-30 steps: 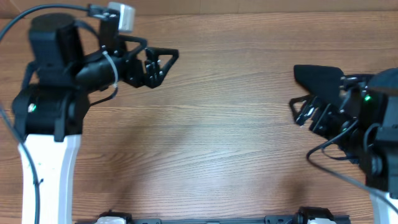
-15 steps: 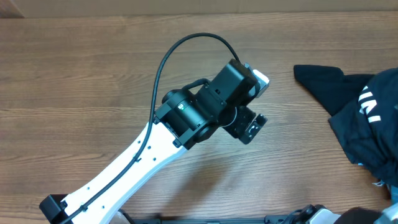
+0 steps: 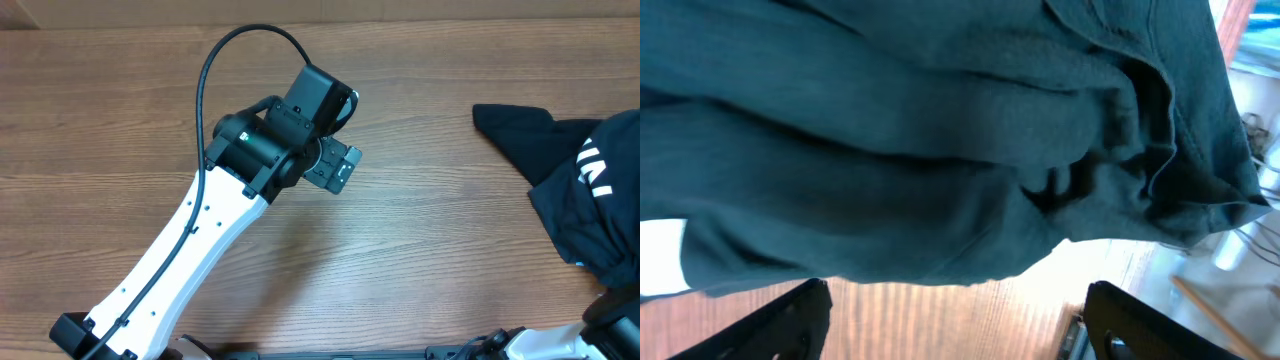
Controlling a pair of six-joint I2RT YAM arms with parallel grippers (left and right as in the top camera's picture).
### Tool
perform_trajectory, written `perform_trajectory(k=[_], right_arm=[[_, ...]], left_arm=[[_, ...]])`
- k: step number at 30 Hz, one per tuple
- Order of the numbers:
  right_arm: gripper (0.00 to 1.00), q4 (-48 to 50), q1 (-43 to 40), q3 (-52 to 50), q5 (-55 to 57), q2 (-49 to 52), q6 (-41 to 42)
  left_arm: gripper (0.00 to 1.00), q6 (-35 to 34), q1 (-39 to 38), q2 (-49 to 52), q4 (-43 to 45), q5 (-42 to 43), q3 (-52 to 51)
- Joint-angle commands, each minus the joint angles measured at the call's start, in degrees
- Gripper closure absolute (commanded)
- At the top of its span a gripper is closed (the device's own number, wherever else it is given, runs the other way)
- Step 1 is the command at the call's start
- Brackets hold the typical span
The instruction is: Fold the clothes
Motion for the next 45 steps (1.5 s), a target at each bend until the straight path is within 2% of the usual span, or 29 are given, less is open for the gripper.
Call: perform_trajectory(k=[1, 5, 8, 9, 12, 16, 17, 20, 21, 24, 25, 26, 29, 30, 32, 34, 35, 36, 37, 41, 45], right_arm=[[0.17, -0.44, -1.09, -0.26, 2.78, 1.36, -0.2], [0.17, 1.31, -2.86, -3.28, 3.37, 1.46, -1.42], [0.24, 6.27, -3.32, -9.6, 0.0, 1.46, -2.82], [0.31, 7.63, -3.32, -10.86, -1.84, 1.46, -3.3], [0.42, 8.24, -3.32, -10.95, -4.44, 0.98, -4.37], [0.75, 9.22, -3.32, -10.32, -11.85, -2.75, -6.05], [0.81, 9.42, -3.32, -10.12, -13.53, -4.11, -6.05], [0.84, 9.64, -3.32, -9.4, -18.38, -7.61, -6.27], [0.95, 9.27, -3.32, -9.4, -19.02, -8.17, -6.25], [0.95, 8.7, -3.32, -9.42, -18.18, -8.66, -6.21], [0.58, 7.67, -3.32, -9.57, -15.47, -8.63, -5.64], [0.41, 6.71, -3.32, -10.29, -12.24, -8.63, -3.69], [0.27, 10.23, -3.76, -16.72, -4.61, -8.63, 0.52], [0.28, 12.39, -4.22, -18.88, -4.87, -8.63, 0.48], [0.37, 15.93, -4.5, -21.33, -5.22, -8.63, 0.24], [0.53, 17.62, -4.5, -22.32, -5.2, -8.63, 0.28], [0.66, 17.77, -4.5, -22.32, -5.79, -8.63, 0.28], [0.87, 17.86, -4.5, -22.29, -6.93, -8.63, 0.26], [0.96, 17.68, -4.5, -22.14, -8.02, -8.68, 0.04], [0.96, 14.71, -3.13, -18.95, -20.15, -13.88, -5.27], [0.96, 13.49, 1.57, -18.91, -27.3, -22.38, -6.01]], left_arm=[[0.0, 1.7, 2.08, -0.46, -0.02, -0.35, 1.55], [0.0, 1.66, 4.28, -0.46, 0.13, -0.26, 1.55], [0.0, 1.68, 4.35, -0.44, 0.66, 0.09, 1.55], [0.0, 1.68, 4.33, -0.44, 0.72, 0.07, 1.55], [0.0, 1.68, 4.33, -0.44, 0.74, 0.09, 1.55], [0.0, 1.7, 4.33, -0.44, 0.72, 1.16, 1.53], [0.0, 1.7, 4.33, -0.44, 0.72, 2.12, 1.53], [0.0, 1.7, 4.33, -0.44, 0.28, 2.69, 1.53], [0.0, 1.73, 4.33, -0.44, 0.22, 2.69, 1.53], [0.0, 1.73, 4.33, -0.44, -0.2, 2.67, 1.53], [0.0, 1.73, 4.33, -0.44, -0.44, 2.69, 1.53], [0.0, 1.68, 4.33, -0.44, -0.63, 2.69, 1.53], [0.0, 1.7, 4.33, -0.44, -0.76, 2.69, 1.53], [0.0, 1.7, 4.33, -0.44, -0.83, 2.69, 1.53], [0.0, 1.73, 4.33, -0.44, -0.96, 2.67, 1.53], [0.0, 1.73, 4.33, -0.44, -0.96, 2.67, 1.53], [0.0, 1.73, 4.33, -0.44, -0.98, 2.67, 1.53], [0.0, 1.73, 4.33, -0.44, -0.96, 2.67, 1.53], [0.0, 1.77, 4.33, -0.44, -0.94, 2.64, 1.53], [0.0, 1.9, 4.35, -0.44, -1.07, 2.21, 1.53], [0.0, 1.88, 4.33, -0.61, -2.32, 2.23, 1.55]])
